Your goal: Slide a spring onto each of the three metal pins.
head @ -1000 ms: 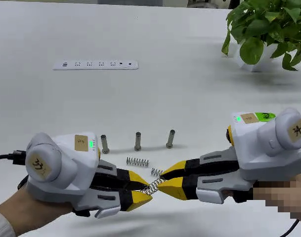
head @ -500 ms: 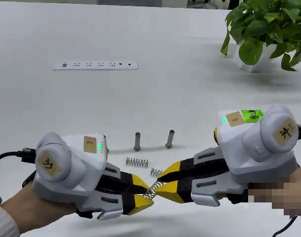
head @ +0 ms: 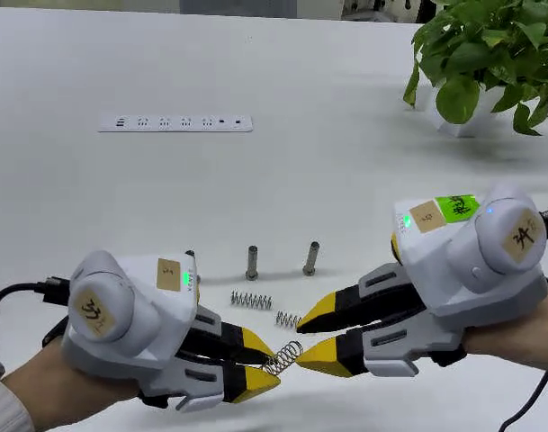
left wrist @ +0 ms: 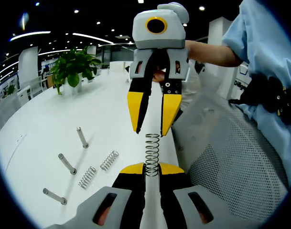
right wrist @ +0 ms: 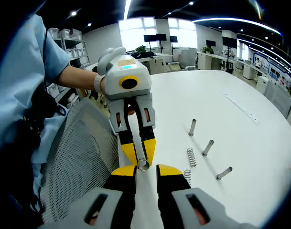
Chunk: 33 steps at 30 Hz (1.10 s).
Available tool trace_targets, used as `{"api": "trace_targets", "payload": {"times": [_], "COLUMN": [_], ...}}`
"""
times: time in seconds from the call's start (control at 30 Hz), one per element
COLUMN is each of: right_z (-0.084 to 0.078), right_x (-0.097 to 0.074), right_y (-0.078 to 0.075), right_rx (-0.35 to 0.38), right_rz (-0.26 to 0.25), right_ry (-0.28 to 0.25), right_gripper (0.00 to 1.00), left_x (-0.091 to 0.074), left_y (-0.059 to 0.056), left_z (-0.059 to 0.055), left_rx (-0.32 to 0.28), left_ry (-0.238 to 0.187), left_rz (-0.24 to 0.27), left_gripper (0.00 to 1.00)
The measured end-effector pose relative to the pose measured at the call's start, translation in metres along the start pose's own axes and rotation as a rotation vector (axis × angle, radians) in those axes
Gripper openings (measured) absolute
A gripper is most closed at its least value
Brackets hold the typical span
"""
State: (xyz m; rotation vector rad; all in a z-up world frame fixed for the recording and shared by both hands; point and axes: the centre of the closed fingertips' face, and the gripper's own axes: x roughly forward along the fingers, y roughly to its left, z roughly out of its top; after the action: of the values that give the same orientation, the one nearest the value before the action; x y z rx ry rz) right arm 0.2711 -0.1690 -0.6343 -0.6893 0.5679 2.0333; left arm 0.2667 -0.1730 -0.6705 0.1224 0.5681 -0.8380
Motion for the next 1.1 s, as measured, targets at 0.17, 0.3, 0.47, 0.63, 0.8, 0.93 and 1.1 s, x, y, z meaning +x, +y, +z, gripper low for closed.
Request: {"api": "trace_targets", "payload": {"times": [0.17, 0.3, 0.47, 0.63, 0.8, 0.93, 1.1], "right_z": [-0.003, -0.004, -0.008, -0.008, -0.007, -0.007, -0.007], "right_x": [0.007, 0.014, 0.019, 0.021, 0.021, 0.020, 0.018], "right_y": [0.003, 0.006, 0.007, 0.009, 0.009, 0.009, 0.009], "right_rx": [-0.057, -0.089, -0.114, -0.122, -0.130, -0.139, -0.139], "right_rz": [0.042, 0.077, 0.101, 0.116, 0.117, 0.118, 0.121], "right_ry": [0.061, 0.100, 0.126, 0.133, 0.142, 0.147, 0.158], "right_gripper": [0.18, 0.17, 0.17, 0.15, 0.14, 0.13, 0.12], "left_x": [0.002, 0.004, 0.004, 0.005, 0.005, 0.005, 0.005], "left_y": [-0.003, -0.005, -0.006, -0.007, -0.007, -0.006, -0.006], "left_z": [0.001, 0.003, 0.006, 0.012, 0.013, 0.014, 0.016], "left_rx": [0.006, 0.010, 0.011, 0.020, 0.030, 0.025, 0.023], "left_ry": [0.002, 0.000, -0.003, -0.012, -0.010, -0.015, -0.021], "left_rz": [-0.010, -0.014, -0.014, -0.017, -0.020, -0.017, -0.015], "left_gripper": [0.09, 0.09, 0.09, 0.09, 0.09, 0.09, 0.09]}}
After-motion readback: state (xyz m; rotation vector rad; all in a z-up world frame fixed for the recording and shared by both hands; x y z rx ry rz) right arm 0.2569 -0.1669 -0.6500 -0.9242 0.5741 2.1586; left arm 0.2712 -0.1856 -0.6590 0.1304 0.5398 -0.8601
